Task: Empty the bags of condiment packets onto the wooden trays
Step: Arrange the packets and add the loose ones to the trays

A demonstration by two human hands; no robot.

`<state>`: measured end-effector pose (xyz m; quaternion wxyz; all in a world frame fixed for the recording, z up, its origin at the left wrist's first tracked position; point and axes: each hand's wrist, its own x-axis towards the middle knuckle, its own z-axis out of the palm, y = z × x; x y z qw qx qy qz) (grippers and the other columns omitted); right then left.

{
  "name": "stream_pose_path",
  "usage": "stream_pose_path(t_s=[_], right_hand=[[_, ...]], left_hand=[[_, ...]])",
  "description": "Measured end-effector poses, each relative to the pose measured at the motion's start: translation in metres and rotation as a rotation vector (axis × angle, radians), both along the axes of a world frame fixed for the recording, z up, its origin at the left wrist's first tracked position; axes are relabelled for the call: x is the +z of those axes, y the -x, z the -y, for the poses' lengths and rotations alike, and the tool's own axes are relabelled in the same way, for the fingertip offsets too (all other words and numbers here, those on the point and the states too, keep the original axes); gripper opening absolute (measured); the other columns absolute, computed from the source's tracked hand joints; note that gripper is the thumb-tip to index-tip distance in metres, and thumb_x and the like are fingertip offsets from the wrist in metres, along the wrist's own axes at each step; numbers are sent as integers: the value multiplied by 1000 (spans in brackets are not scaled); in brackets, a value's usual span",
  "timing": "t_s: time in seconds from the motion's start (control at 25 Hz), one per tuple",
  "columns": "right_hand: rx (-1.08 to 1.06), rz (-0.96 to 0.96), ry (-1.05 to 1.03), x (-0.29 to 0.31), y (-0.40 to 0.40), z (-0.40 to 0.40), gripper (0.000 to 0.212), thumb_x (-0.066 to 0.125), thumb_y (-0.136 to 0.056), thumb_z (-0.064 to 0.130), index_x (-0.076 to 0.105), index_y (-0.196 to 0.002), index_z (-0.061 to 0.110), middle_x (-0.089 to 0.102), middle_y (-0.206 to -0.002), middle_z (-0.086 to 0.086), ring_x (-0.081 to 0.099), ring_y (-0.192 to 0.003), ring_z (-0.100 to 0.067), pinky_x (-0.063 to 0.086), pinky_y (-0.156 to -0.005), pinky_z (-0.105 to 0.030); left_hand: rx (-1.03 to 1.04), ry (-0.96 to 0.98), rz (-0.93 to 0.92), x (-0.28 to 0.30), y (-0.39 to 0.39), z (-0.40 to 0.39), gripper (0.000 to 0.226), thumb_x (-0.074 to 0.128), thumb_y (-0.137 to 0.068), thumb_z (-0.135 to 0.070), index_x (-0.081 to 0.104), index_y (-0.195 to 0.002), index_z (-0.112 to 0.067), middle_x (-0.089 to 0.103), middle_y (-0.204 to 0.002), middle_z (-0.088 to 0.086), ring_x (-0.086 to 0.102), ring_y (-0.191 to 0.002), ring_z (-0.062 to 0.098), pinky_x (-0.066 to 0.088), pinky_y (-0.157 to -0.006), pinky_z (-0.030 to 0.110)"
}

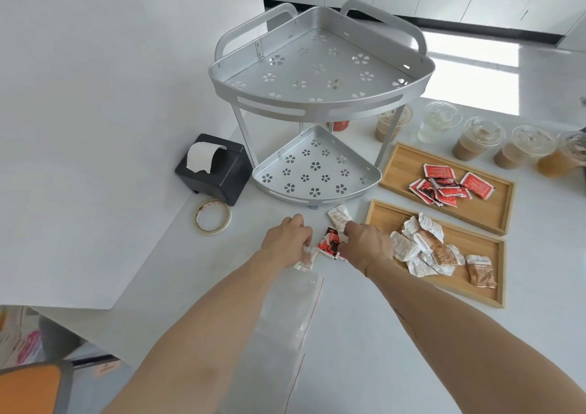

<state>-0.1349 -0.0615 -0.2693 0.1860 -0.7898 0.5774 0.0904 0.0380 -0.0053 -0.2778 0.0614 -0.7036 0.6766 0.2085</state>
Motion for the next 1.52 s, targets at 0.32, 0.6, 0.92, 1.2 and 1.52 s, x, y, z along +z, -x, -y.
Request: stream_pose_path(t_s=[0.32,0.6,0.92,1.2,1.52], right_hand=[[-117,158,-42,28,24,30,30,54,-88,26,67,-115,26,69,-112,-8,62,-105,-31,44,-71,-31],[-126,128,32,25,50,51,36,49,-92,23,63,-125,33,66,-121,-4,59,-113,-29,46,-77,-33],[-135,124,32,11,69,48,32,49,-92,22,66,-119,28,67,-115,-5,61,-107,-30,48,-76,-34],[-190,175,89,21,81,26,28,51,-90,20,68,-112,25,67,-108,-6,61,-103,-32,46,-73,-34],[-256,111,139,46,114,-11,27,51,-92,23,64,-115,20,70,-106,-9,63,-101,-33,40,-68,-31]], left_hand=[[211,-265,-367,33,4,45,37,72,-85,-21,60,-120,-15,60,-115,4,53,-93,18,44,-80,28],[709,-134,-688,5,48,72,34,73,-85,-12,68,-118,-9,71,-114,12,68,-101,31,53,-72,30],[688,29,-309,-12,84,73,23,65,-88,-20,66,-108,-8,70,-109,13,65,-104,34,51,-80,37],[573,-6,-263,0,77,75,21,62,-85,-17,66,-105,-18,68,-109,6,65,-99,30,50,-72,34],[449,53,-471,38,79,49,20,68,-85,-21,60,-103,-17,61,-110,3,59,-95,24,50,-81,38]])
